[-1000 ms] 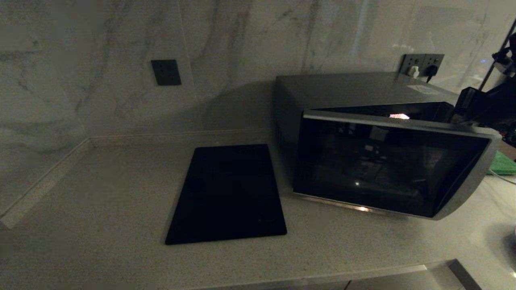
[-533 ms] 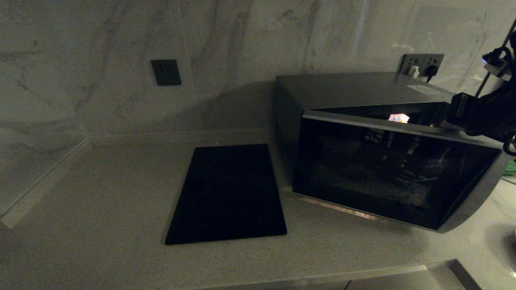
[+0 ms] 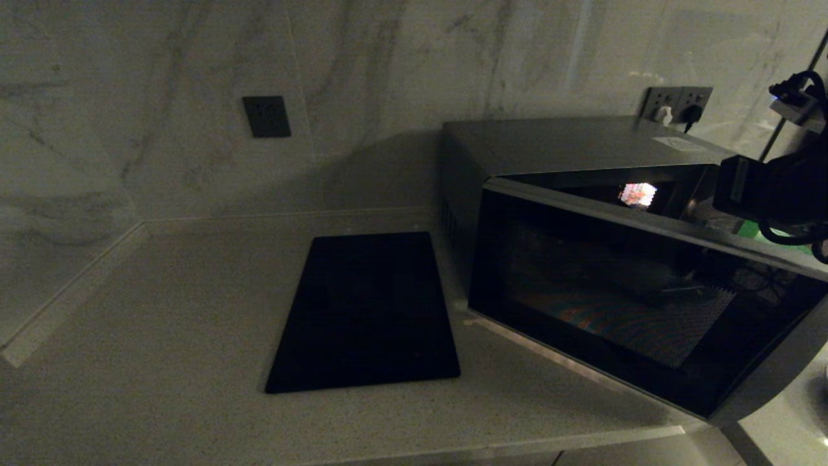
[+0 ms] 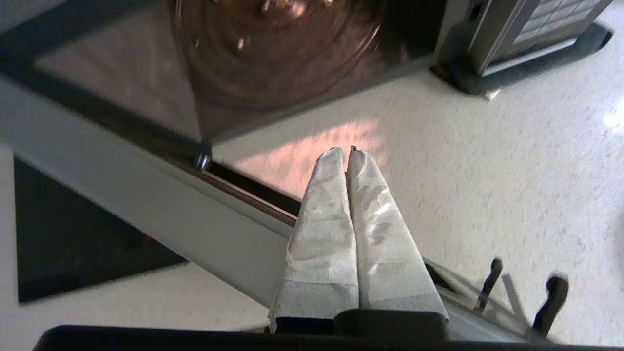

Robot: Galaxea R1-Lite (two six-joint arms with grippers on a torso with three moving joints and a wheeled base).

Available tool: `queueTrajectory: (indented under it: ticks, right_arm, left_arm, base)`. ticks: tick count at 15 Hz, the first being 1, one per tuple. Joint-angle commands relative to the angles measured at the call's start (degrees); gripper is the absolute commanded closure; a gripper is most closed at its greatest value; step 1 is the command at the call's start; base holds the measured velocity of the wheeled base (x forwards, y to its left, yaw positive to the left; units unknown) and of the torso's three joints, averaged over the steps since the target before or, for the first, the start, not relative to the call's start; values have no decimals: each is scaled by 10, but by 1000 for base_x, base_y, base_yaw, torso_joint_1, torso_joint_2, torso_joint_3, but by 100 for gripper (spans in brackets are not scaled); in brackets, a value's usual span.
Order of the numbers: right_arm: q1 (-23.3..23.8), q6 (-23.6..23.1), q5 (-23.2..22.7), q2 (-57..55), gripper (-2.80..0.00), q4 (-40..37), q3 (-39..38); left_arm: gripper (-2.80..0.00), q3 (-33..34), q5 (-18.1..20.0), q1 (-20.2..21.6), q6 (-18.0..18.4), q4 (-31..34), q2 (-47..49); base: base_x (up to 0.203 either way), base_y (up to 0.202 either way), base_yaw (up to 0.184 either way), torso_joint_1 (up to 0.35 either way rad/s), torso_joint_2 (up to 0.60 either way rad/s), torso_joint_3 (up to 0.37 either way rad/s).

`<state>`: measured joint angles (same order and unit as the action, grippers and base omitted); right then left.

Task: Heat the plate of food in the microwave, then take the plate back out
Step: Open the microwave oven

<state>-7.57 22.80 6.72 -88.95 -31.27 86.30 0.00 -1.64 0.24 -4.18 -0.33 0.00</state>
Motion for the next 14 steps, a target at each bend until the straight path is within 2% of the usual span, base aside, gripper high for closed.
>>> queueTrajectory:
  ticks: [1,7,14]
  right_arm:
    - [-11,2,1,16,0,-15,-3]
    - [-46,15,9,33,0,-63,-2]
    - [-114,41,9,42,0,-82,-11]
  left_arm:
    - [0,0,0,0,0,0,1]
    - [0,0,0,0,0,0,0]
    - [0,0,0,0,0,0,1]
  base:
    - [0,0,0,0,0,0]
    - [0,0,0,0,0,0]
    - [0,0,0,0,0,0]
